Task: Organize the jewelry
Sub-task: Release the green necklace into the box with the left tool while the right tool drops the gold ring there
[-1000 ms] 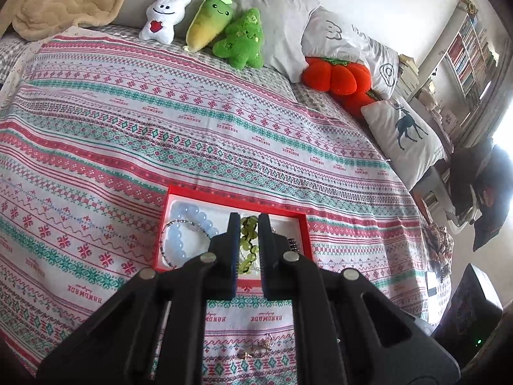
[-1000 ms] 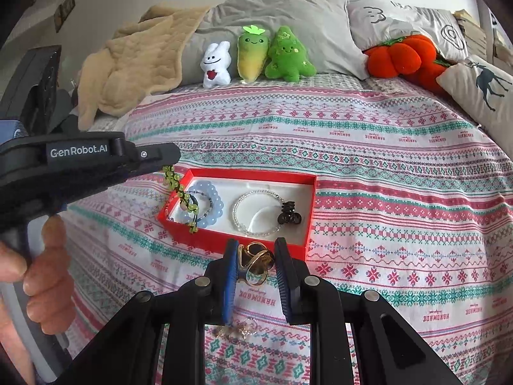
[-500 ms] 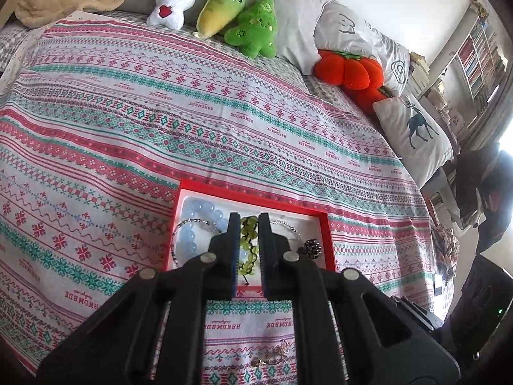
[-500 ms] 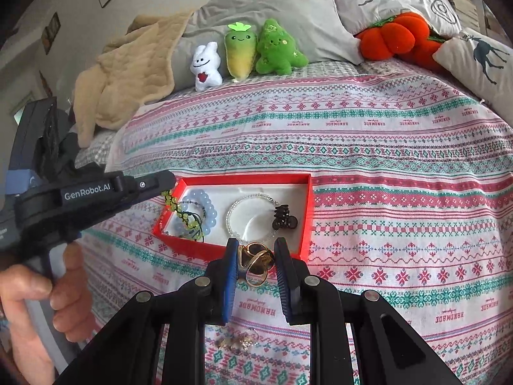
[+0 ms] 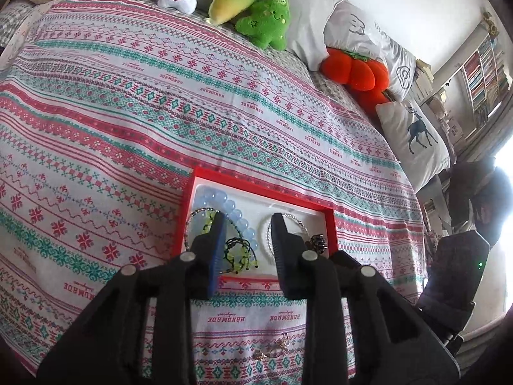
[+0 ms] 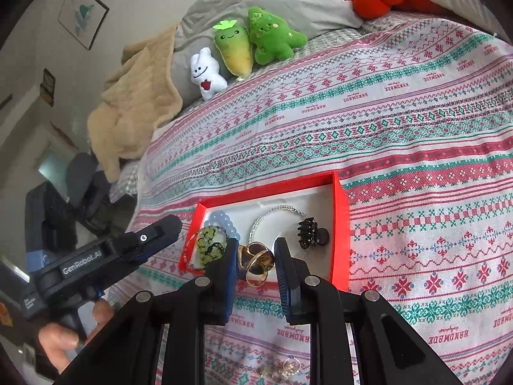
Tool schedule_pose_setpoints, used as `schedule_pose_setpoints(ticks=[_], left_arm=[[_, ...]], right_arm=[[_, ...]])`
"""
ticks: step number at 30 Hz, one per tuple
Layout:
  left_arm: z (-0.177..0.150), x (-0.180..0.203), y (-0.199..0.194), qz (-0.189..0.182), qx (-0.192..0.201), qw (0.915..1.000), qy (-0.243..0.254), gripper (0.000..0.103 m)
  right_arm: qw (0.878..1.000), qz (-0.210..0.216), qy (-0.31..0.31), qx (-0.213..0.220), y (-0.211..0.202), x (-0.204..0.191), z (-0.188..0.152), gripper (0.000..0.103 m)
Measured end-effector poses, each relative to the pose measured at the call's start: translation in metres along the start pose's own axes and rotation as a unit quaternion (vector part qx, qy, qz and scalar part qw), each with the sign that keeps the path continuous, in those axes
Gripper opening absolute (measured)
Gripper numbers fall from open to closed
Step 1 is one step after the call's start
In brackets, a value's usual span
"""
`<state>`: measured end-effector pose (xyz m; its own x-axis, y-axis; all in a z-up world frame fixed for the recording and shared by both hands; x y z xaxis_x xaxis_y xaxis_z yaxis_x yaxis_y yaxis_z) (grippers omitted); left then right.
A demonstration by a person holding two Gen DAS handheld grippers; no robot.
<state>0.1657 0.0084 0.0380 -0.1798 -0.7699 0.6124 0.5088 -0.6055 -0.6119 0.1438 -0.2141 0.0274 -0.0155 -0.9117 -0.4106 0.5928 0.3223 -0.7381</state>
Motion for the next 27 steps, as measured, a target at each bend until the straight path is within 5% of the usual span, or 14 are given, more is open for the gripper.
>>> schedule_pose_setpoints(ticks=[8,14,21,27], left_arm=[[-0.009,0.010,0.002,0.007,-0.013,0.9996,0.022,0.030],[-0.017,0.016,-0.003,0.015,-0.017,0.9993,0.031,0.030],[-0.046,0.022,0.001,0.010,-0.073,0.9959,0.052,0.036],[-0.072,0.037,0.003,0.015,-0.112,0.9903,0.081,0.038]], right_arm=[[1.000,-0.006,0.021,0.003,-0.003,0.006,0.003,0.036],[0.999,-0.037,-0.006,0.000,-0.013,0.002,-0.002,0.036],[0.998,-0.041,0.004,-0.048,-0.028,0.020,-0.025,0.036],[0.990,-0.085,0.000,-0.113,-0.012,0.034,-0.040,0.036]])
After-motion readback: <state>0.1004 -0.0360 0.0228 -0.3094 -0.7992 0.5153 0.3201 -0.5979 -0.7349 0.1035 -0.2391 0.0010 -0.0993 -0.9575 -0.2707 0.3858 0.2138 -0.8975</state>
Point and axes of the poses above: each gripper's, at about its wrist camera, not at the fingertips, and y roughly the way its jaws point, x to its right, z to its top, the point moved 1 cm from there along y, roughly the way its jaws point, and after that the axes turned 10 degrees about -z, right-handed, at the moved point
